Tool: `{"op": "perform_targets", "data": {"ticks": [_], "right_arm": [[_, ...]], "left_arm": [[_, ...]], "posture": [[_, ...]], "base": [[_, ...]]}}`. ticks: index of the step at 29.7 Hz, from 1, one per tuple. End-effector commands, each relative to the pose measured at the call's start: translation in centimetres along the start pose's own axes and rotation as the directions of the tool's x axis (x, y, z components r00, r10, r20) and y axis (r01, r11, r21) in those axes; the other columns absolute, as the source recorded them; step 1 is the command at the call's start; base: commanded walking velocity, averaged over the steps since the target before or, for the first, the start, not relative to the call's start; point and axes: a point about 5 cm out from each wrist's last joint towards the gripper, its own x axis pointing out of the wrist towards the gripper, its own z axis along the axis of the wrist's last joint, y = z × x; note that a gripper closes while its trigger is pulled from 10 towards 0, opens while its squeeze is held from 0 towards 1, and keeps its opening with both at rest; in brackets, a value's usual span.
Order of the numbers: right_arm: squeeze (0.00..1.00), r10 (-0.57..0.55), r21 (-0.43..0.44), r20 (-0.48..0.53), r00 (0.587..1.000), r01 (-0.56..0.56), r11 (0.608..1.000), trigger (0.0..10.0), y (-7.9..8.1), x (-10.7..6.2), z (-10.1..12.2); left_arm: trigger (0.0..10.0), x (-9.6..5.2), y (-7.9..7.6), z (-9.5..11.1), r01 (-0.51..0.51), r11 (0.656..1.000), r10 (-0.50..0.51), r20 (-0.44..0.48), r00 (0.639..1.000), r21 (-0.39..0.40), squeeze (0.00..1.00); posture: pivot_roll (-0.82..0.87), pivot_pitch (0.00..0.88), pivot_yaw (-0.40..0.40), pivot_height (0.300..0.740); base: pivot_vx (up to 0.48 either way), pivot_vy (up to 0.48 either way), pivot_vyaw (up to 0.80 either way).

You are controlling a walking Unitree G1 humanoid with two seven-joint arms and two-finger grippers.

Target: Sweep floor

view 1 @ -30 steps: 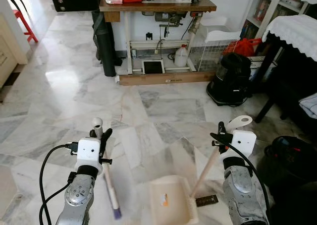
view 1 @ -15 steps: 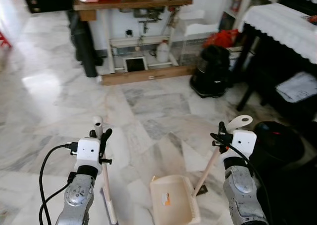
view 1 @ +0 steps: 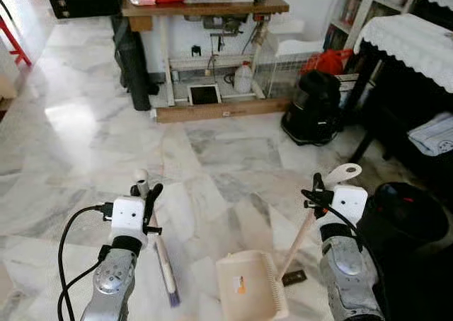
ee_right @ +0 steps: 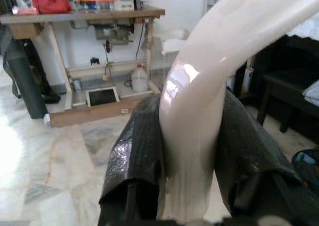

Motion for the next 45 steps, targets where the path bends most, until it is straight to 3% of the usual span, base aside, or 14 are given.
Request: {"op": "perform_targets", "data": {"ticks": [1,10,26,36,45], "right_arm": [[0.00,-0.005,0.001,0.039,0.999,0.005,1.000,10.0,-0.17,0.32,0.71],[0.00,0.003,-0.008,0.056,0.998,-0.002,1.000,10.0,-0.01,0.35,0.88],[0.00,-0.005,0.003,0.048,0.999,0.004,1.000,10.0,-0.01,0.36,0.73],[0.00,0.004,-0.001,0.059,0.998,-0.004,1.000,10.0,0.06,0.38,0.86],[0.00,0.001,0.004,0.059,0.998,-0.001,1.000,10.0,-0.01,0.45,0.91]], "left_arm": [[10.0,0.47,0.01,0.96,0.006,1.000,-0.006,0.050,0.999,0.000,0.00],[10.0,0.48,-0.06,0.97,0.013,1.000,-0.013,0.053,0.999,0.003,0.00],[10.0,0.51,-0.30,1.16,0.024,1.000,-0.025,0.063,0.998,0.007,0.00],[10.0,0.46,-0.29,1.08,0.023,1.000,-0.023,0.057,0.998,0.008,0.00],[10.0,0.51,-0.29,1.10,0.021,1.000,-0.021,0.058,0.998,0.008,0.00]], "posture": [[0.06,0.000,-0.027,0.740],[0.07,0.000,-0.027,0.740],[0.07,0.001,-0.026,0.740],[0.07,0.006,-0.030,0.740],[0.07,0.012,-0.030,0.740]], "base": [[0.000,0.420,-0.80],[0.000,0.384,-0.25],[0.000,0.000,0.00],[0.000,0.000,-0.47],[0.275,0.000,0.00]]}}
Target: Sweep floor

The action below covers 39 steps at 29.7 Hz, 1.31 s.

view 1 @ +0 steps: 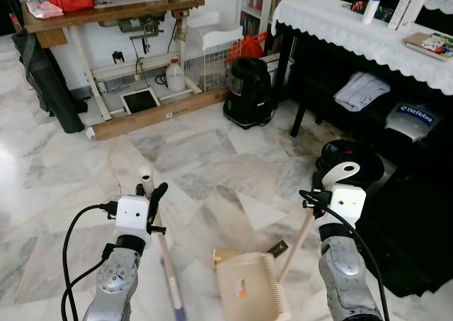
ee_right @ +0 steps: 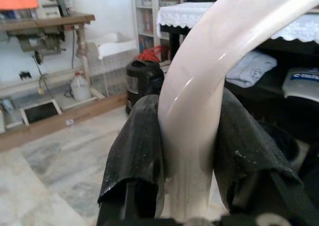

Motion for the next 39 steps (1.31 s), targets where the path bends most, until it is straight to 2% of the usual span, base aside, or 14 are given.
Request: {"op": "perform_targets", "data": {"ticks": [1,5,19,33,39], "right_arm": [[0.00,0.002,0.009,0.040,0.999,-0.002,1.000,10.0,0.13,0.48,0.89],[0.00,0.006,0.008,0.036,0.999,-0.006,1.000,10.0,0.13,0.55,0.89],[0.00,0.016,0.005,0.040,0.999,-0.016,1.000,10.0,0.32,0.63,0.94],[0.00,0.022,-0.001,0.038,0.999,-0.022,1.000,10.0,0.34,0.64,0.87],[0.00,0.013,-0.004,0.034,0.999,-0.013,1.000,10.0,0.25,0.72,0.81]], "left_arm": [[10.0,0.34,0.56,0.80,-0.016,1.000,0.015,0.038,0.999,0.011,0.00],[10.0,0.39,0.56,0.84,-0.018,1.000,0.017,0.039,0.999,0.012,0.00],[10.0,0.39,0.73,0.84,-0.028,0.999,0.028,0.040,0.999,0.015,0.00],[10.0,0.51,0.68,0.90,-0.027,1.000,0.026,0.045,0.999,0.016,0.00],[10.0,0.58,0.75,0.92,-0.028,0.999,0.027,0.050,0.998,0.016,0.00]], "posture": [[0.07,0.012,-0.030,0.740],[0.07,0.015,-0.030,0.740],[0.07,0.014,-0.034,0.740],[0.07,0.004,-0.034,0.740],[0.07,0.000,-0.034,0.740]], "base": [[0.277,0.000,0.00],[0.297,0.000,-0.75],[0.347,0.000,0.00],[0.348,0.000,-0.79],[0.158,0.000,0.00]]}}
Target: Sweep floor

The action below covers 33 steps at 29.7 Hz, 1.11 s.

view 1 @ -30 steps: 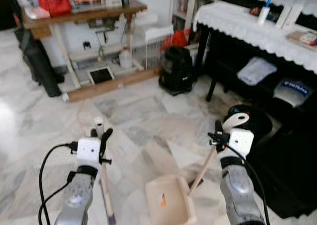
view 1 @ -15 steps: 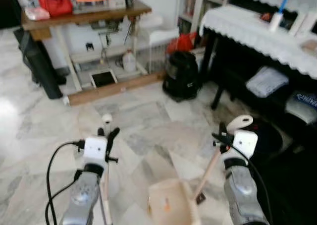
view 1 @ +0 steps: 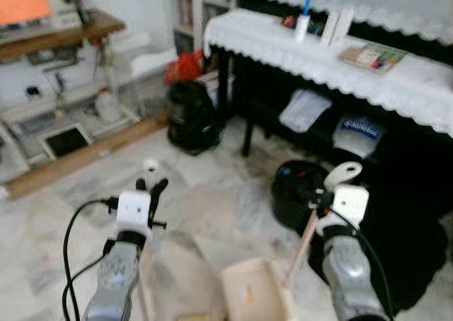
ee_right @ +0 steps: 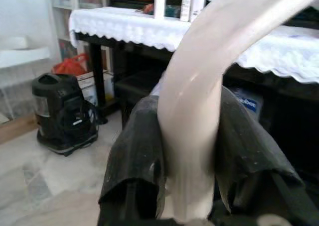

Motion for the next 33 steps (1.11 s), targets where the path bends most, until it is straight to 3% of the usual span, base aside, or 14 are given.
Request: {"op": "perform_targets", "data": {"ticks": [1,14,26,33], "right_arm": [[0.00,0.013,0.044,0.040,0.999,-0.015,0.999,10.0,0.9,0.4,0.9],[0.00,-0.007,0.037,0.040,0.999,0.005,0.999,10.0,0.5,0.3,0.8],[0.00,-0.088,-0.008,0.020,0.996,0.088,0.996,10.0,-0.8,-0.6,0.2],[0.00,-0.199,-0.089,-0.031,0.980,0.196,0.977,10.0,-2.7,-1.7,-1.2]], "left_arm": [[10.0,0.2,0.3,0.6,-0.007,1.000,0.007,0.039,0.999,0.008,0.00],[10.0,0.3,0.1,0.6,0.011,1.000,-0.011,0.034,0.999,0.004,0.00],[10.0,0.0,-0.2,0.2,0.046,0.999,-0.046,0.013,0.999,0.002,0.00],[10.0,0.0,-0.2,0.2,0.051,0.999,-0.051,0.008,0.999,0.001,0.00]], "posture": [[0.07,0.000,-0.034,0.740],[0.06,0.000,-0.027,0.740],[0.06,0.000,-0.020,0.740],[0.05,0.001,-0.019,0.740]], "base": [[0.000,0.000,0.00],[0.000,0.000,-0.71],[0.000,0.000,0.00],[0.000,0.000,0.00]]}}
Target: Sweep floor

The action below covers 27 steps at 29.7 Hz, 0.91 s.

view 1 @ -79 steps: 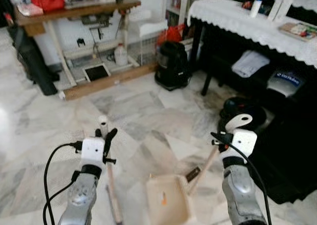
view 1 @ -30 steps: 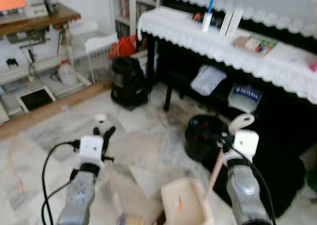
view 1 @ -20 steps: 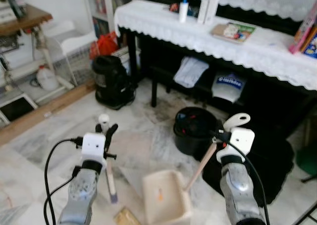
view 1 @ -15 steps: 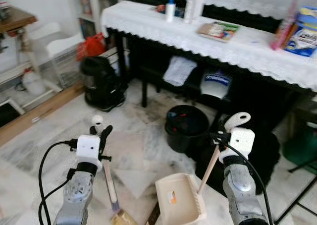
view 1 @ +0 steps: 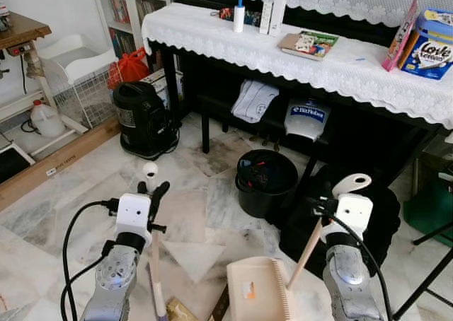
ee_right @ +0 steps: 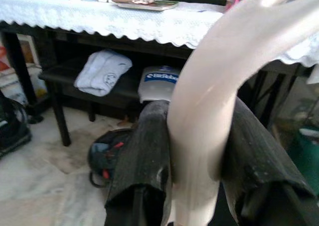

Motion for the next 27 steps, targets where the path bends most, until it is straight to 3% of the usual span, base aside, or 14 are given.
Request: {"op": "perform_targets", "data": {"ticks": [1,13,21,27], "right_arm": [[0.00,-0.033,-0.019,0.010,0.999,0.033,0.999,10.0,-0.9,0.0,0.1],[0.00,-0.079,-0.084,-0.005,0.997,0.078,0.993,10.0,-2.3,-0.4,-0.7],[0.00,-0.050,-0.094,-0.030,0.998,0.047,0.994,10.0,-1.7,-0.6,-1.7],[0.00,0.000,-0.128,0.018,1.000,0.002,0.992,10.0,-1.1,0.4,-1.0]], "left_arm": [[10.0,0.0,0.2,0.3,0.000,1.000,0.000,0.013,1.000,-0.001,0.00],[10.0,-0.3,0.3,0.0,0.020,1.000,-0.020,-0.013,1.000,-0.002,0.00],[10.0,-0.5,0.5,-0.2,0.053,0.999,-0.053,-0.040,0.998,-0.003,0.00],[10.0,-0.5,0.3,-0.1,0.083,0.997,-0.083,-0.048,0.995,-0.007,0.00]], "posture": [[0.05,0.005,-0.017,0.740],[0.06,0.027,-0.004,0.740],[0.06,0.040,0.020,0.740],[0.07,0.041,0.035,0.740]], "base": [[0.000,0.000,0.00],[0.000,0.000,0.00],[0.000,0.000,0.00],[0.000,0.000,0.00]]}}
